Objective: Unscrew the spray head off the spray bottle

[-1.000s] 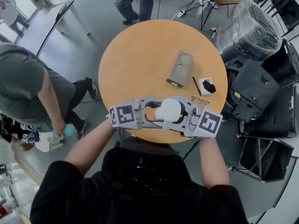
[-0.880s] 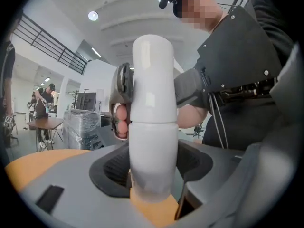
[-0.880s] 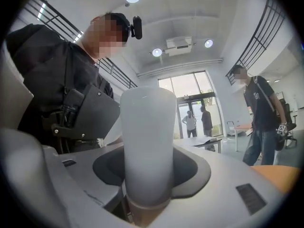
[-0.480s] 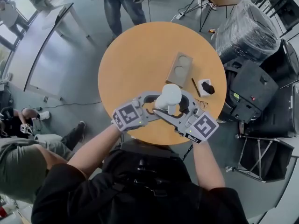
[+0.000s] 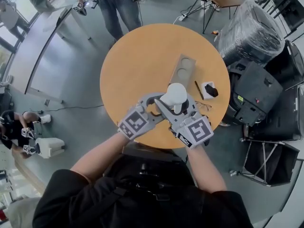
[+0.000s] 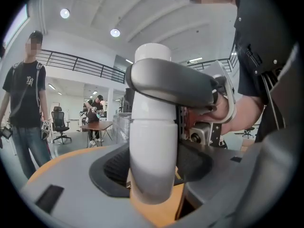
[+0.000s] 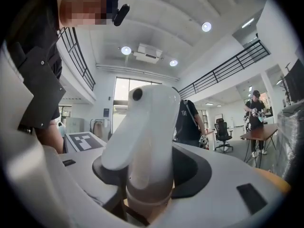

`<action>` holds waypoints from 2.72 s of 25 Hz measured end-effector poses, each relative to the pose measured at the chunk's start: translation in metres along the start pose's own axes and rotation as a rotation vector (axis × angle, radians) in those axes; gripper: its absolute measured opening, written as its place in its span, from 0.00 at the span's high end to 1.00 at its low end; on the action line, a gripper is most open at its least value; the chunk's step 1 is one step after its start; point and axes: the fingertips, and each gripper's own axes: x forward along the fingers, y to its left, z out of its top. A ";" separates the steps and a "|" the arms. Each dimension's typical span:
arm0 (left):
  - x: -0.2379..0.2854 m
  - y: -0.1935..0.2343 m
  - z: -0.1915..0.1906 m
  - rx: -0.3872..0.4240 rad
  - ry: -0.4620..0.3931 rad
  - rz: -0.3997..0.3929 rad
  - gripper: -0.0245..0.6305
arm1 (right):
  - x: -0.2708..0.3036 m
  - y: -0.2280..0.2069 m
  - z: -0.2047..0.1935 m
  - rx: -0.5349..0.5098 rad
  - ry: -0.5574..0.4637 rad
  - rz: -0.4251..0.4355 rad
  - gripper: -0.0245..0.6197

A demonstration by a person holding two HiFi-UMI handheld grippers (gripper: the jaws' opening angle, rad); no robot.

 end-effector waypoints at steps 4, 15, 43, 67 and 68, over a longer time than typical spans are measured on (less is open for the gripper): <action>-0.008 -0.007 0.004 0.005 -0.015 -0.104 0.49 | -0.001 0.014 0.005 0.005 -0.002 0.126 0.56; -0.045 -0.044 0.027 0.004 -0.074 -0.464 0.50 | -0.013 0.071 0.032 0.009 -0.005 0.531 0.57; -0.058 -0.024 0.040 0.005 -0.115 -0.317 0.50 | -0.001 0.070 0.051 0.032 -0.078 0.544 0.59; -0.051 -0.029 0.007 0.030 -0.132 -0.301 0.50 | -0.023 0.059 0.123 0.049 -0.219 0.476 0.59; -0.051 -0.029 0.005 0.025 -0.132 -0.294 0.50 | -0.024 0.056 0.126 0.052 -0.222 0.468 0.59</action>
